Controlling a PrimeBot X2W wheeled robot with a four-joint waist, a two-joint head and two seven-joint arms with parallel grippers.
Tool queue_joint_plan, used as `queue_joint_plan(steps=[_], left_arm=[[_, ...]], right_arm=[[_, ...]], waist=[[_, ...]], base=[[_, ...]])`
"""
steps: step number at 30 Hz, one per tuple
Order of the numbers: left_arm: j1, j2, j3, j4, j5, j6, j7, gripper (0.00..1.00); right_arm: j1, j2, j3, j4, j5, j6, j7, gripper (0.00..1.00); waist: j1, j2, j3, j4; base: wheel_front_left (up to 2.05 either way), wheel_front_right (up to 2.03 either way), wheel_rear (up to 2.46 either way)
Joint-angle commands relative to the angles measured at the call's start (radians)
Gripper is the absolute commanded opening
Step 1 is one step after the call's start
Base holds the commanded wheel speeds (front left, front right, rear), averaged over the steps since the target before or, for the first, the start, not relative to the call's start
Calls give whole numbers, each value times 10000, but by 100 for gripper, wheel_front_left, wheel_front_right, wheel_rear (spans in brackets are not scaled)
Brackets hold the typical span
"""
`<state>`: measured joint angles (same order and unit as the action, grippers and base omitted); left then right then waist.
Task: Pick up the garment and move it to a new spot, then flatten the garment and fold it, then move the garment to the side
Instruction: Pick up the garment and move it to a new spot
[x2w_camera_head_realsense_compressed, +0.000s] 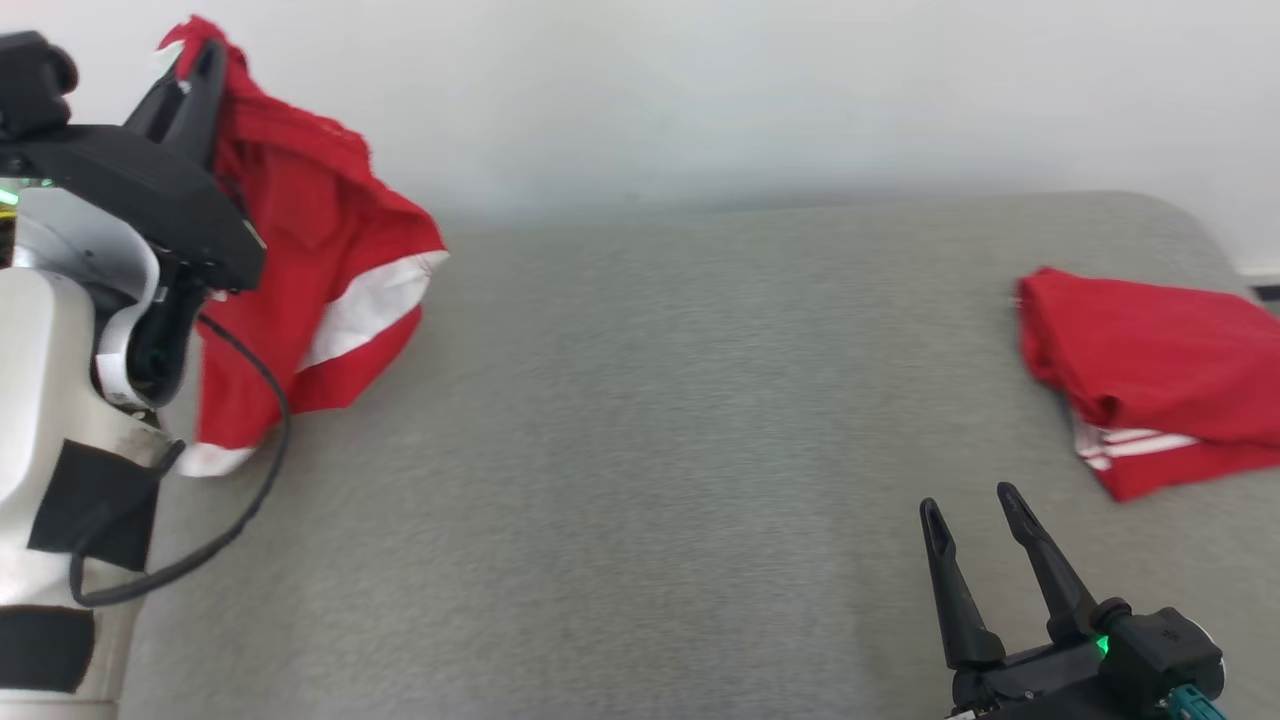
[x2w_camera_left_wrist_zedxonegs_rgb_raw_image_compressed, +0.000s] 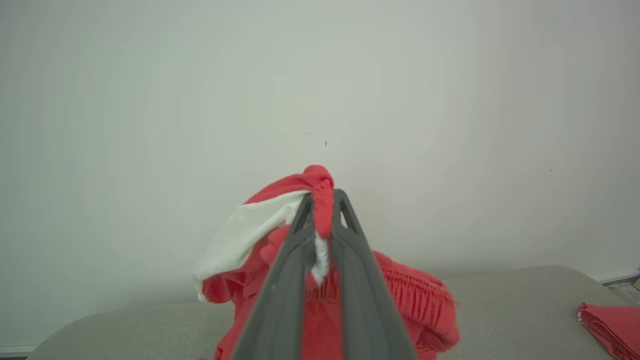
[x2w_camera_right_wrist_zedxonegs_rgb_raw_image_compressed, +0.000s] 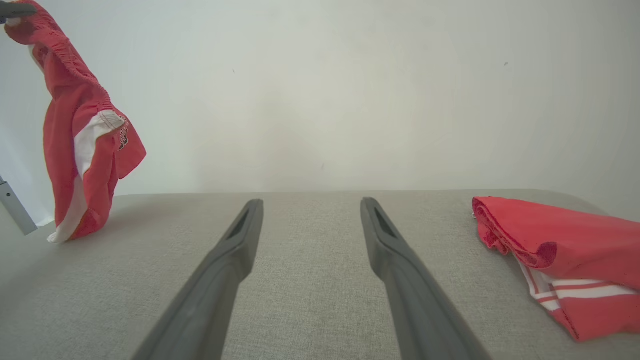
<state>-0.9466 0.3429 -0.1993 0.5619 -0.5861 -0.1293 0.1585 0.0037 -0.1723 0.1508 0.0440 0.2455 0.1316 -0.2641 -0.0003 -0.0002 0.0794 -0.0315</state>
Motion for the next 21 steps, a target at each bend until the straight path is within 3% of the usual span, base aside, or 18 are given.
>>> queue_joint_plan(steps=[1,11,21], left_arm=[[258,-48,-102,-411,-15,13,168,0],[637,-377,-555,-1981,-137,236,969,0],[2333,-344,-784,-2251,-397,682,1577,0]], right_arm=[[113,42,-41,-42,41,-21,-7,100],[100,177,-145,-102,84,-21,-7,100],[-170,545,-141,-137,78,-21,-7,100]], waist=[[3,2,-741,-1410],[3,2,-618,-2581],[3,2,112,-2910]], base=[[0,0,0],[0,0,0],[0,0,0]])
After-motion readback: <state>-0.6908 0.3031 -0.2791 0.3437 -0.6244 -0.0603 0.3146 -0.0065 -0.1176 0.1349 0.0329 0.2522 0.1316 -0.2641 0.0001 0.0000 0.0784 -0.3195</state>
